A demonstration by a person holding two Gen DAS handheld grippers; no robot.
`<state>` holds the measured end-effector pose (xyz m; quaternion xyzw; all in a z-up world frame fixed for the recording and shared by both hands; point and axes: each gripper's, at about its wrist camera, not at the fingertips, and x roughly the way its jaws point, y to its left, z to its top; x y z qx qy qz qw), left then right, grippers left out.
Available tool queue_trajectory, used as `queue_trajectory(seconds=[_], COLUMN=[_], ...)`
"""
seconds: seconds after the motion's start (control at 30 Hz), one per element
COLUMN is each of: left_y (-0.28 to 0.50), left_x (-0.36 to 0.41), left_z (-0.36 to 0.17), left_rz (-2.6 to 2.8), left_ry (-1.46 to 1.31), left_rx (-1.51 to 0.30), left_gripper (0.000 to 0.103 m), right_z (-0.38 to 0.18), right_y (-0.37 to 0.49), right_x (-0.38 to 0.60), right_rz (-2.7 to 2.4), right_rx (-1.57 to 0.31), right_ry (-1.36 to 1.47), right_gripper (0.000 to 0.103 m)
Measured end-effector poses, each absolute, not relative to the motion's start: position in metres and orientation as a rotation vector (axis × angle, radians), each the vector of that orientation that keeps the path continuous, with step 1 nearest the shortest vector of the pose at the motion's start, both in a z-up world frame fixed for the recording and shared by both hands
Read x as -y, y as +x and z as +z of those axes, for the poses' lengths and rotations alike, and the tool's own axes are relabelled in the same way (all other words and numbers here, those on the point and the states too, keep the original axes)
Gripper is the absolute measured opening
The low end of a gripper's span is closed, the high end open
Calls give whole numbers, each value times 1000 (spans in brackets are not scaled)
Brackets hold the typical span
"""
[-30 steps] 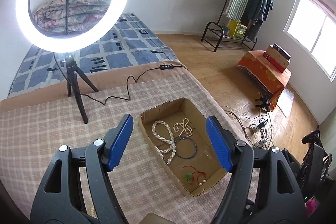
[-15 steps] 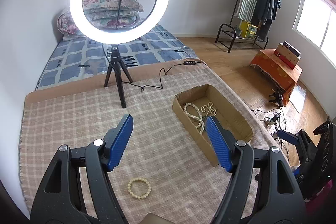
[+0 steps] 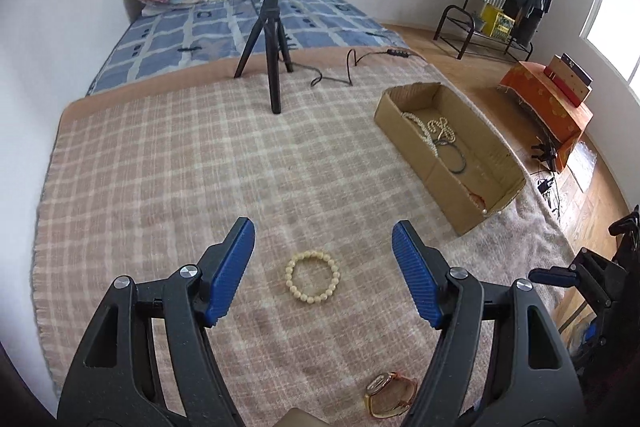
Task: Organize jewelry
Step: 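Move the left tool toward the yellow bead bracelet while the right tool approaches the red-strap watch, then close the left tool on the yellow bead bracelet while the right tool grasps the watch strap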
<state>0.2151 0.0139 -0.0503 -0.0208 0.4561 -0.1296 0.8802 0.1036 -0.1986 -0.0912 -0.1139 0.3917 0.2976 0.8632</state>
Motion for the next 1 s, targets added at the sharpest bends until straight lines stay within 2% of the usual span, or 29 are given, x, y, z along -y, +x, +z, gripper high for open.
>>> queue_trajectory(seconds=[0.07, 0.17, 0.3, 0.5, 0.77, 1.0], left_y=[216, 219, 223, 228, 237, 254], left_x=[-21, -31, -38, -37, -37, -40], left_z=[-67, -92, -115, -142, -164, -177], left_rz=[-260, -238, -219, -211, -206, -213], left_ry=[-65, -104, -114, -110, -127, -203], left_rx=[-994, -1054, -1110, -1174, -1223, -1261], left_gripper=[58, 50, 47, 37, 30, 29], right_z=[-103, -122, -143, -165, -186, -197], right_y=[101, 99, 99, 102, 108, 118], right_x=[191, 183, 173, 161, 150, 143], right_rz=[650, 679, 717, 775, 796, 799], right_rx=[-874, -957, -1041, -1125, -1196, -1222], right_ry=[-236, -214, -190, -174, -188, -195], right_gripper=[79, 69, 57, 39, 29, 27])
